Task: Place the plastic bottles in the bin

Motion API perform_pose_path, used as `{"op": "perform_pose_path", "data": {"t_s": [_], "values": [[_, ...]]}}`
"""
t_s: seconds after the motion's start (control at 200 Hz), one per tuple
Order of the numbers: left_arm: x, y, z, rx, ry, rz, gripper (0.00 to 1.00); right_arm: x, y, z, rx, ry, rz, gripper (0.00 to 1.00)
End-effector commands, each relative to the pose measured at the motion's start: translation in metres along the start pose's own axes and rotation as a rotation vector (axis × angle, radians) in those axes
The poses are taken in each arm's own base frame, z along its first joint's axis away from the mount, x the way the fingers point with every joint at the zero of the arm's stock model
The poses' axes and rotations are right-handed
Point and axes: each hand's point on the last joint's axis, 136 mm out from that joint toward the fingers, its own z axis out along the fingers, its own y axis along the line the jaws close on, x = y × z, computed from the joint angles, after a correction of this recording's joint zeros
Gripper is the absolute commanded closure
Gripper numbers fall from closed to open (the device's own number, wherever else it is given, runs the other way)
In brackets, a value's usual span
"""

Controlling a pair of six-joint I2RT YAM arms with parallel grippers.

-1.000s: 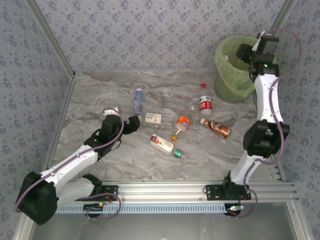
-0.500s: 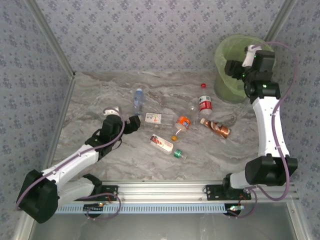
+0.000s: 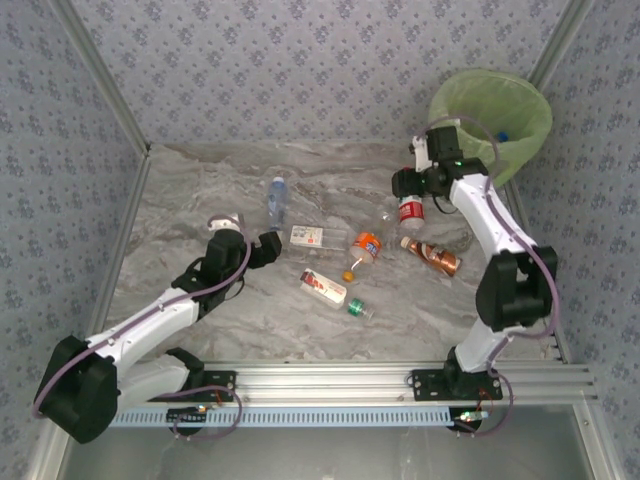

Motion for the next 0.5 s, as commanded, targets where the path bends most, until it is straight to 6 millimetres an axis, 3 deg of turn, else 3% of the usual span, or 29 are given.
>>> {"op": "perform_pose_path", "data": {"t_s": [0.0,0.155,0.495], "values": [[-0.004,0.002,-0.001,-0.028,0.006,0.022,0.01,0.004,-0.006,0.014,0.07,0.062,0.032,0.24],[-0.003,0.005,0.0,-0.037,0.01,0.019,0.01,0.009,-0.034,0.043,0.237,0.112,0.078,0.23],[-0.002,0.008,0.0,-0.054,0.018,0.022,0.01,0.022,-0.047,0.086,0.239,0.198,0.139,0.22]]}}
